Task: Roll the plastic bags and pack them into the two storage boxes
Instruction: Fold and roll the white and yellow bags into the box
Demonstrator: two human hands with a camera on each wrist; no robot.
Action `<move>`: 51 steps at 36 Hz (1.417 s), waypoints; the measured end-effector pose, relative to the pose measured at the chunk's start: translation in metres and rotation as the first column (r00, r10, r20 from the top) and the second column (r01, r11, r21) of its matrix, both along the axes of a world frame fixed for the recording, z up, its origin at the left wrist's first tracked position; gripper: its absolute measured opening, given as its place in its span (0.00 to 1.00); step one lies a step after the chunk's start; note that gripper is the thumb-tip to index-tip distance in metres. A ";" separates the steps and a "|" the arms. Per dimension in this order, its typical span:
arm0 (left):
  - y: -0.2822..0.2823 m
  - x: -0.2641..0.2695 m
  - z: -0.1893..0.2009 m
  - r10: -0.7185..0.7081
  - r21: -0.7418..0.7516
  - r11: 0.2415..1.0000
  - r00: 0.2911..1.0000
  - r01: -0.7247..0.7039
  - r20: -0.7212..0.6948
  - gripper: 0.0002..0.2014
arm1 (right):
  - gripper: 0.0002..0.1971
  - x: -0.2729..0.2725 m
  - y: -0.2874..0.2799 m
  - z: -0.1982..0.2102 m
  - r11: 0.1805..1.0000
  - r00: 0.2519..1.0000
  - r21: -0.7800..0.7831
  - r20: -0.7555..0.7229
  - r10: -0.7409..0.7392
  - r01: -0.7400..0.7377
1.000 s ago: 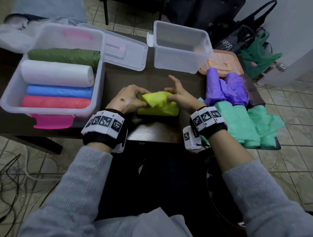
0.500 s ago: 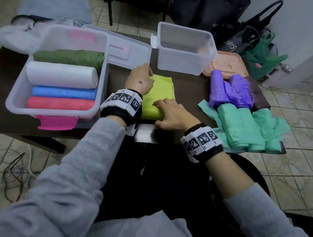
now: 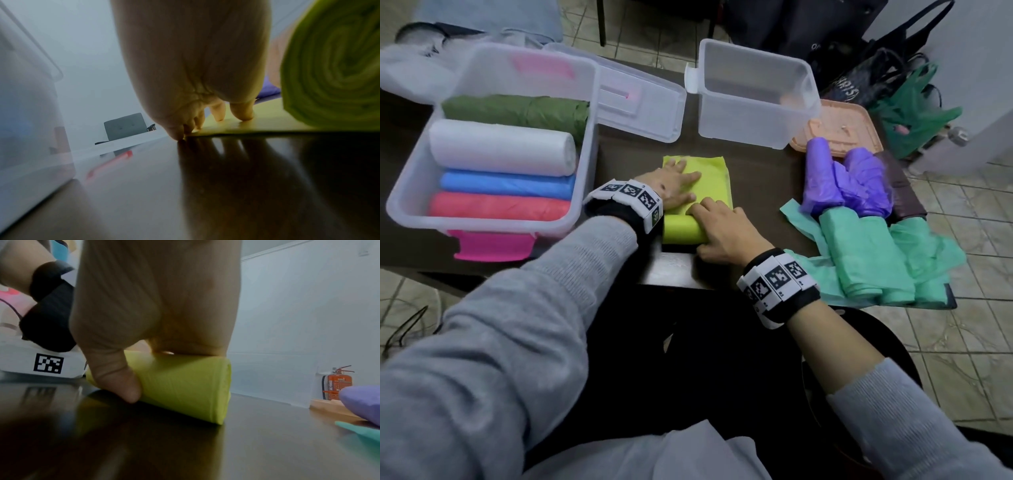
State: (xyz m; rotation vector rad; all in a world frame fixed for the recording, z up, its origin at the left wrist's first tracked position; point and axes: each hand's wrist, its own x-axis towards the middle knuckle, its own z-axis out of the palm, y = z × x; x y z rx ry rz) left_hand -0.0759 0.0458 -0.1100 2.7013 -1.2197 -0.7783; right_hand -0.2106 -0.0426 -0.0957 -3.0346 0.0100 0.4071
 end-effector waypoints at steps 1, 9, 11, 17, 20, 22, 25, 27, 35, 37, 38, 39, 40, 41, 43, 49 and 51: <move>-0.001 0.000 0.001 -0.002 0.006 1.000 1.000 0.002 0.002 0.29 | 0.27 0.000 -0.001 0.001 1.000 1.000 0.016 -0.006 -0.005 0.005; 0.002 0.001 0.003 0.000 -0.005 1.000 1.000 0.000 -0.022 0.30 | 0.33 0.001 -0.010 0.008 0.945 0.999 0.323 -0.028 -0.036 0.043; 0.002 0.002 0.002 0.023 -0.024 0.999 0.999 -0.024 -0.032 0.29 | 0.29 0.001 -0.015 0.010 0.919 0.998 0.389 -0.019 -0.056 0.059; 0.002 -0.001 0.008 0.180 -0.199 0.959 0.976 -0.202 -0.123 0.32 | 0.28 0.010 -0.029 0.019 0.909 0.994 0.403 -0.084 -0.074 0.102; -0.001 -0.008 0.015 0.290 -0.359 0.882 0.952 -0.306 -0.100 0.26 | 0.29 0.018 -0.037 0.022 0.923 0.986 0.363 -0.148 -0.081 0.130; -0.002 -0.016 0.020 0.394 -0.469 0.790 0.913 -0.394 -0.104 0.17 | 0.30 0.022 -0.040 0.023 0.929 0.982 0.349 -0.182 -0.059 0.121; 0.000 -0.026 0.029 0.460 -0.462 0.737 0.867 -0.493 -0.191 0.12 | 0.34 0.029 -0.047 0.022 0.914 0.977 0.375 -0.192 -0.089 0.157; 0.004 -0.031 0.033 0.410 -0.394 0.806 0.896 -0.442 -0.168 0.10 | 0.32 0.033 -0.050 0.020 0.885 0.973 0.418 -0.178 -0.144 0.207; 0.016 -0.042 0.042 0.216 -0.271 0.931 0.968 -0.243 -0.126 0.23 | 0.19 0.038 -0.058 0.019 0.908 0.981 0.378 -0.136 -0.139 0.181; 0.017 -0.043 0.041 0.202 -0.231 0.948 0.975 -0.219 -0.098 0.29 | 0.20 0.039 -0.057 0.015 0.922 0.982 0.345 -0.112 -0.149 0.179; 0.017 -0.043 0.041 0.200 -0.214 0.953 0.977 -0.212 -0.080 0.31 | 0.21 0.039 -0.057 0.013 0.925 0.984 0.335 -0.085 -0.159 0.179; 0.017 -0.043 0.040 0.197 -0.204 0.957 0.978 -0.206 -0.062 0.32 | 0.24 0.039 -0.056 0.011 0.922 0.981 0.336 -0.046 -0.188 0.192; 0.016 -0.042 0.039 0.193 -0.201 0.959 0.980 -0.198 -0.047 0.32 | 0.25 0.038 -0.055 0.010 0.915 0.974 0.343 0.010 -0.227 0.210; 0.016 -0.041 0.038 0.188 -0.198 0.961 0.982 -0.191 -0.034 0.31 | 0.25 0.037 -0.054 0.010 0.914 0.964 0.347 0.081 -0.254 0.212; 0.015 -0.039 0.038 0.182 -0.183 0.966 0.983 -0.181 -0.015 0.29 | 0.21 0.035 -0.051 0.011 0.936 0.952 0.306 0.190 -0.240 0.175; 0.007 -0.037 0.041 0.181 -0.112 0.976 0.982 -0.186 -0.054 0.24 | 0.26 0.025 -0.038 0.011 0.981 0.982 0.177 0.155 -0.107 0.079; 0.006 -0.035 0.041 0.187 -0.093 0.977 0.980 -0.193 -0.066 0.23 | 0.30 0.022 -0.037 0.010 0.982 0.983 0.166 0.145 -0.111 0.086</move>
